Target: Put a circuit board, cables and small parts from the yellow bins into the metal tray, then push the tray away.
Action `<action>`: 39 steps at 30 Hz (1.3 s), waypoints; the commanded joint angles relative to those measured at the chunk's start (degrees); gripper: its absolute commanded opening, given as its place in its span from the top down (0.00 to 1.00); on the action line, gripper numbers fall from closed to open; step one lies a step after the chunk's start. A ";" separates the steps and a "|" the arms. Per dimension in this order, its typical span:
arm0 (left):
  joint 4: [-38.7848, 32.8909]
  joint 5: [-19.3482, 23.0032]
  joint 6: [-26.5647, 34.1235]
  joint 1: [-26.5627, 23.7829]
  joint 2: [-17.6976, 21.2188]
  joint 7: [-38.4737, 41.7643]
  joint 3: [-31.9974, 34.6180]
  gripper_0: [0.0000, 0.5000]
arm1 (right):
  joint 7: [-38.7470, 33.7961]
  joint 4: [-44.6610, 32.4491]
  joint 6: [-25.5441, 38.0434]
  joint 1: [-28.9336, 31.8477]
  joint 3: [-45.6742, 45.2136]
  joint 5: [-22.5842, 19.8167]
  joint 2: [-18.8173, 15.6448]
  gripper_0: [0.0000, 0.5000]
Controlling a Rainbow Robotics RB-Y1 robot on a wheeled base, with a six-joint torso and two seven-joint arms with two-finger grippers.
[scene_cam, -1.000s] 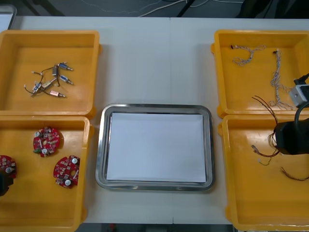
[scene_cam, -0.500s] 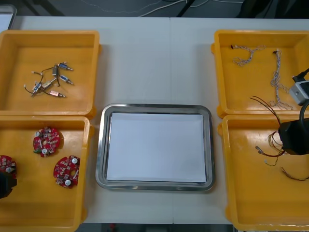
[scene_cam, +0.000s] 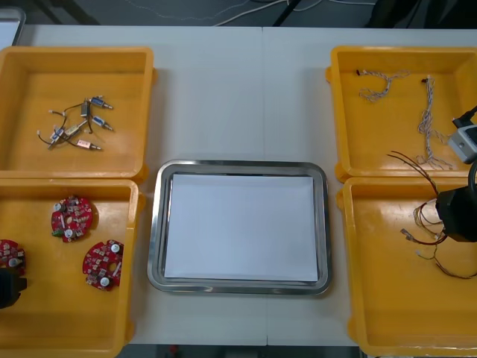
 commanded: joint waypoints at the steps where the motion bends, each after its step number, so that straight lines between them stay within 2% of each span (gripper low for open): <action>1: 0.00 -0.62 -0.82 -1.41 -0.93 -5.47 -0.84 0.00 | -2.07 -0.75 0.21 -2.16 -1.18 -1.46 -2.80 1.00; 12: 0.00 -0.35 -1.08 -1.94 -0.93 -5.29 -0.84 0.00 | -2.77 1.01 0.21 -3.48 0.05 -2.17 -3.85 1.00; 15: 0.00 -0.79 -1.17 -2.02 -0.93 -5.29 -0.84 0.10 | -2.94 1.10 0.21 -3.57 0.67 -1.64 -3.85 1.00; 16: 0.00 -0.79 -1.17 -2.02 -0.93 -5.29 -0.84 0.18 | -2.94 1.27 0.21 -3.57 0.75 -1.64 -3.85 1.00; 18: 0.00 -1.06 -1.17 -2.02 -0.93 -5.29 -0.92 0.52 | -2.94 1.71 0.21 -3.57 0.67 -1.99 -3.67 1.00; 20: 0.08 -1.14 -1.25 -2.02 -0.93 -5.20 -0.92 0.79 | -2.94 1.98 0.21 -3.66 0.75 -2.26 -3.76 1.00; 22: 0.00 -1.14 -1.25 -2.02 -1.02 -5.11 -0.92 0.97 | -2.94 2.15 0.21 -3.74 0.75 -2.43 -3.76 1.00; 23: 0.00 -1.14 -1.25 -2.02 -0.93 -5.11 -0.92 1.00 | -3.03 2.15 0.21 -3.74 0.67 -2.61 -3.67 1.00; 34: -1.50 -0.88 -1.69 -2.29 -0.93 -5.20 -0.40 1.00 | -3.03 2.15 0.21 -3.74 0.75 -2.61 -3.67 1.00; 39: -3.34 -0.62 2.00 -4.57 -0.58 -4.59 0.83 1.00 | -3.03 2.15 0.21 -3.74 0.75 -2.61 -3.67 1.00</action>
